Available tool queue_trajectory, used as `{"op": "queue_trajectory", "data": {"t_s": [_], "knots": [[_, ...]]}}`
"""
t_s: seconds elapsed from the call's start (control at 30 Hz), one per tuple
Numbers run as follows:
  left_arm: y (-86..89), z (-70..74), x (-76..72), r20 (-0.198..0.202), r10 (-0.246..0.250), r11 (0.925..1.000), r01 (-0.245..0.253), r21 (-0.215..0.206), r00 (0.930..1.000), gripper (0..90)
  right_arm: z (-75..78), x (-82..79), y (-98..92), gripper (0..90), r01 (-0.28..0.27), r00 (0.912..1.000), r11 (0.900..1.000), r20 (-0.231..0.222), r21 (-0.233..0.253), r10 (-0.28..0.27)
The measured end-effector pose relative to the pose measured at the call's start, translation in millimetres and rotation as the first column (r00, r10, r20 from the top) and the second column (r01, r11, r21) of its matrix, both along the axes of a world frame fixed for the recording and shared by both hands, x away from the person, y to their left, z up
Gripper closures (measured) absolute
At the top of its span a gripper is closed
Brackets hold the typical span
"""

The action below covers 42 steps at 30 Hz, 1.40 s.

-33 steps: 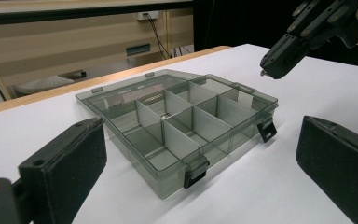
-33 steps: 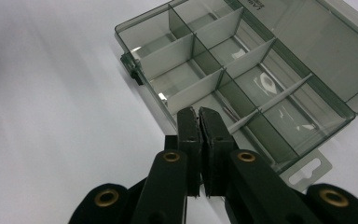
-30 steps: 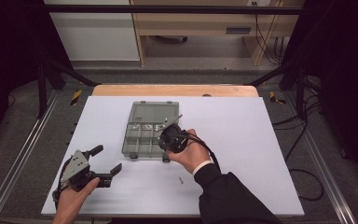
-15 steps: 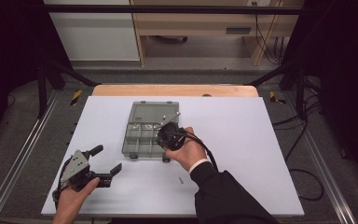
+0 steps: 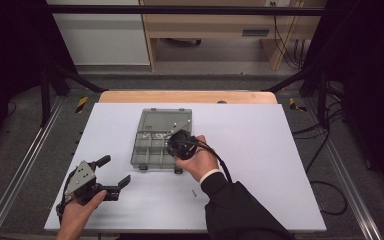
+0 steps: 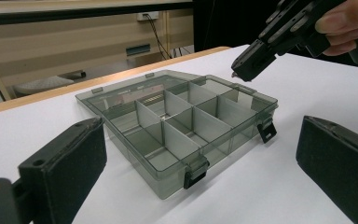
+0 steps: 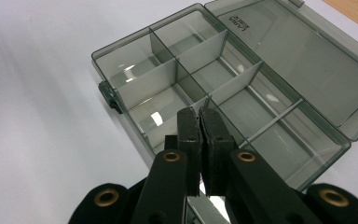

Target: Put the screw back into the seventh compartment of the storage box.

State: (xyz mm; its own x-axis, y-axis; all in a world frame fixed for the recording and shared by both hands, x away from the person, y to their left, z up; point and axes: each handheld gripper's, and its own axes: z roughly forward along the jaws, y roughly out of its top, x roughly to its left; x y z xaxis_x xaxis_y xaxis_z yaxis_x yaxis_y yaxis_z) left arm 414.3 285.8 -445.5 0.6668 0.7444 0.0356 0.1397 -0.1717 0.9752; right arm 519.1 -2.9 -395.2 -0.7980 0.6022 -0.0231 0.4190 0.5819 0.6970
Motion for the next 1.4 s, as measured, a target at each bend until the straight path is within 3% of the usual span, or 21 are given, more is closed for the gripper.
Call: {"op": "queue_trajectory", "data": {"t_s": [1.1,1.2,1.4], "knots": [[0.4,0.0,0.0,0.000,-0.001,1.0000,0.001,-0.001,1.0000,1.4,-16.9,7.7,10.8,87.4,0.012,0.9995,1.000,-0.028,-0.012,-0.012],[0.1,0.0,0.0,0.000,-0.002,1.0000,0.002,-0.001,1.0000,1.4,-16.3,8.3,9.6,78.3,0.026,0.9993,1.000,-0.025,-0.006,-0.026],[0.0,-0.3,0.2,-0.003,-0.002,1.0000,0.002,-0.001,1.0000,1.4,-13.4,6.3,7.7,68.5,0.036,0.9993,0.999,-0.010,-0.009,-0.036]]}}
